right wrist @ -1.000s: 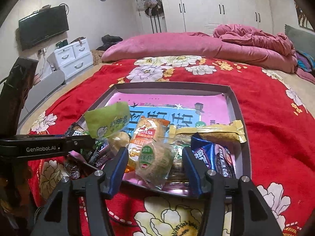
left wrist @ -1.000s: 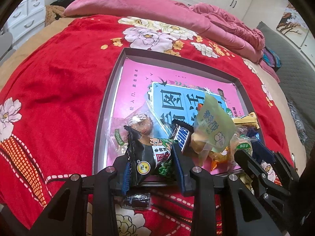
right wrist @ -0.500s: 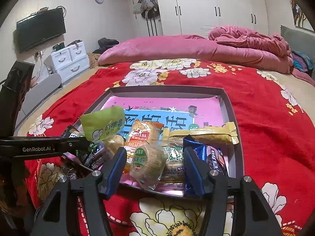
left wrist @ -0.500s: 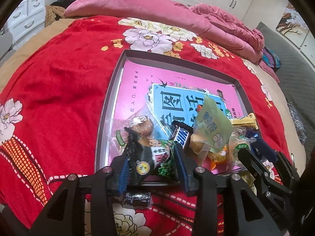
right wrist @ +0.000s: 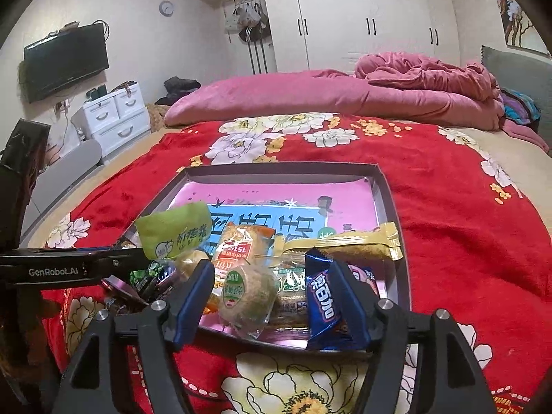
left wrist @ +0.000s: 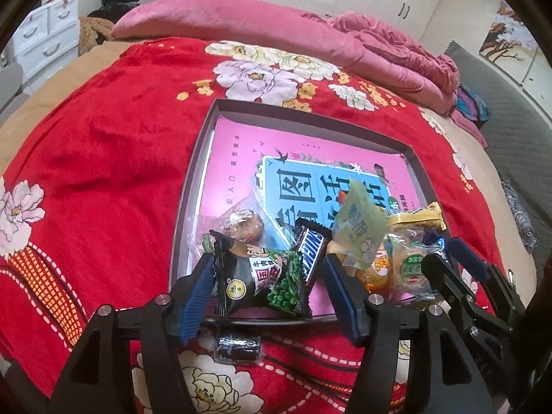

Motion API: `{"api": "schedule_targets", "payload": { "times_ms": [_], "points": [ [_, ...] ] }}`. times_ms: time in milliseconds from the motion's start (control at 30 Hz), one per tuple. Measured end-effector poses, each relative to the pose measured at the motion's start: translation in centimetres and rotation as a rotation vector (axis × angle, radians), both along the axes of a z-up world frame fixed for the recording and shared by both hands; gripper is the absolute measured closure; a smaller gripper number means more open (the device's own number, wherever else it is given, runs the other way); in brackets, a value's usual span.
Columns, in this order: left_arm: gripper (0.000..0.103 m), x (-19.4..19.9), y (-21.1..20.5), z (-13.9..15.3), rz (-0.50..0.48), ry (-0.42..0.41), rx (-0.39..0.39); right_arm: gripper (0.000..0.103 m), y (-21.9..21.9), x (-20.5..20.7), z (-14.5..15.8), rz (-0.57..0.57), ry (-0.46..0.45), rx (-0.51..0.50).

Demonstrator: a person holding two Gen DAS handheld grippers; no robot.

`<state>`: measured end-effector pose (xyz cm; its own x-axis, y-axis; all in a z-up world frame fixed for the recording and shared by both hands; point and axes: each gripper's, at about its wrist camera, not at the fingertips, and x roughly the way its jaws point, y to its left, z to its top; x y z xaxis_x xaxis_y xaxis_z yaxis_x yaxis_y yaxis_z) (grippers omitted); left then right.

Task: Organize snacks
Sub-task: 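Lower and release the snack bag in the tray with the left tool while the right releases the pastry, then raise both open tools up and away from the tray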

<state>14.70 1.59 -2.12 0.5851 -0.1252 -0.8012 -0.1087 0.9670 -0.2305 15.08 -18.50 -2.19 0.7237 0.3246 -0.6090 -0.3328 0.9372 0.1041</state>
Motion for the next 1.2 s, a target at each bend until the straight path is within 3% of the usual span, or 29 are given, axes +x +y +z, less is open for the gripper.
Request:
{"api": "schedule_targets", "payload": {
  "times_ms": [500,833,1200],
  "points": [
    [0.029,-1.7,-0.3,2.7,0.010,-0.078,0.044,0.023,-0.5,-1.1,1.7,-0.033,-0.081,-0.004],
    [0.028,-3.9,-0.9,3.7,0.008,-0.083,0.073,0.016,-1.0,-3.8,4.0,-0.049,-0.161,0.006],
    [0.028,-8.3,-2.0,2.5,-0.023,-0.036,0.078,0.007,-1.3,-6.7,2.7,-0.084,0.031,0.010]
  ]
}}
